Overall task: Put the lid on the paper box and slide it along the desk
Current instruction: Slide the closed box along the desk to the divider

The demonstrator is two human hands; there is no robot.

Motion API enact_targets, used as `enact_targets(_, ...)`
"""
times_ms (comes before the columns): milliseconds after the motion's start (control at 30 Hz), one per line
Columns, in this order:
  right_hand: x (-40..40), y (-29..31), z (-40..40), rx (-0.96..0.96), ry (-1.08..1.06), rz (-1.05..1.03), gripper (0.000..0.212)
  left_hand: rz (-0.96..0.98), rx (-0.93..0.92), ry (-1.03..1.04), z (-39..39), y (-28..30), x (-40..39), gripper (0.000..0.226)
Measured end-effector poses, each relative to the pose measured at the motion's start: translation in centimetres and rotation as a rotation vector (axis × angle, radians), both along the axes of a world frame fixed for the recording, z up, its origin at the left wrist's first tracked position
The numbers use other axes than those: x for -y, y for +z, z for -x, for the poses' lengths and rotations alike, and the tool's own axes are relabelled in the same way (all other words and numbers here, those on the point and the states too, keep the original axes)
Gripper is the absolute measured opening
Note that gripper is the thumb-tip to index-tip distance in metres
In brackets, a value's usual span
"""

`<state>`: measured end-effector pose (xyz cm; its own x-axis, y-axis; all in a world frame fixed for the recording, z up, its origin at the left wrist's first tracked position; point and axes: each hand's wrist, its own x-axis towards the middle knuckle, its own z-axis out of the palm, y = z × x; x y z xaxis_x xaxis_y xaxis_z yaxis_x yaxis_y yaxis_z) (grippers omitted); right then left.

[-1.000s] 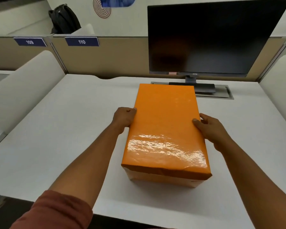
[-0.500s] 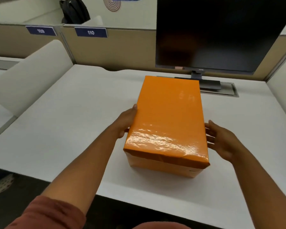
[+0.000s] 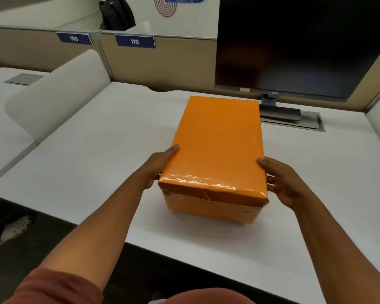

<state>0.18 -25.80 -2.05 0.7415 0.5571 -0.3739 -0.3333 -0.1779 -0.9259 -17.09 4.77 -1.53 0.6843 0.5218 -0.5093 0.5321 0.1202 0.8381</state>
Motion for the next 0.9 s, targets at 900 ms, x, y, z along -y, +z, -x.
enact_targets(900, -34.2, 2.0, 6.7, 0.059, 0.007, -0.064, 0.046, -0.003, 0.364, 0.227, 11.1, 2.6, -30.0, 0.044)
